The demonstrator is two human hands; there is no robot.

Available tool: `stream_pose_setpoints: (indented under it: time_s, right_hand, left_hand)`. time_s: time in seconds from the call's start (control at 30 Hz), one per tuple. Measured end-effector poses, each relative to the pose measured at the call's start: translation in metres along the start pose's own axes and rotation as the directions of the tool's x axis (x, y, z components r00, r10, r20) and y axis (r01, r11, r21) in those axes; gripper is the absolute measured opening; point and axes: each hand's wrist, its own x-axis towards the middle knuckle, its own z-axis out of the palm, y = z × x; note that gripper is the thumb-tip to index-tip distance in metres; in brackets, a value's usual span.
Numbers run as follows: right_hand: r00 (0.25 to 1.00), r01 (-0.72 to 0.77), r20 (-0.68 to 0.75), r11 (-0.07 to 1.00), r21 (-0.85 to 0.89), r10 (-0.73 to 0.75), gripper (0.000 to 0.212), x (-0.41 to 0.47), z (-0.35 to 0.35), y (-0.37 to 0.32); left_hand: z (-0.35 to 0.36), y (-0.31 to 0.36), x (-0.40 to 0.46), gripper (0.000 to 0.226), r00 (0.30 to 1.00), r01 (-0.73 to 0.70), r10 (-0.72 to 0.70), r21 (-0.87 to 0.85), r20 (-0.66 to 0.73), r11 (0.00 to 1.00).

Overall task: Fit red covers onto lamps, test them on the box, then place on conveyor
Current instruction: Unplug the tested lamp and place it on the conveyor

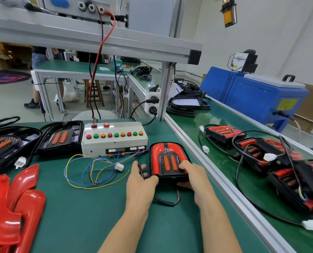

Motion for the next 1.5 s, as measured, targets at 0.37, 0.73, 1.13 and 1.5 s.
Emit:
stream_pose_setpoints:
  time_s: [0.37,0.73,1.13,1.5]
  right_hand:
    - [0.999,0.006,0.042,1.000,-0.008,-0.005,0.017,0.002,-0.022,-0.003]
    - [0.966,-0.061,0.252,0.898,0.436,-0.057,0.051,-0.035,-0.059,-0.013]
    - [0.955,0.204,0.085,0.839,0.503,-0.283,0.046,-0.018,-0.095,-0.071]
    - [0.978,0.140,-0.204,0.840,0.524,-0.036,0.031,0.039,-0.124,-0.099]
  left_hand:
    - [0.026,-0.002,-0.014,0.080,0.991,0.124,-0.135,-0.468,0.010,0.875]
    - [0.049,0.016,-0.026,0.071,0.991,-0.038,0.090,-0.453,0.096,0.891]
    - [0.108,0.064,0.031,0.058,0.910,-0.001,0.147,-0.352,0.387,0.936]
    - [0.188,0.075,0.062,0.052,0.906,-0.138,0.106,0.049,0.410,0.989]
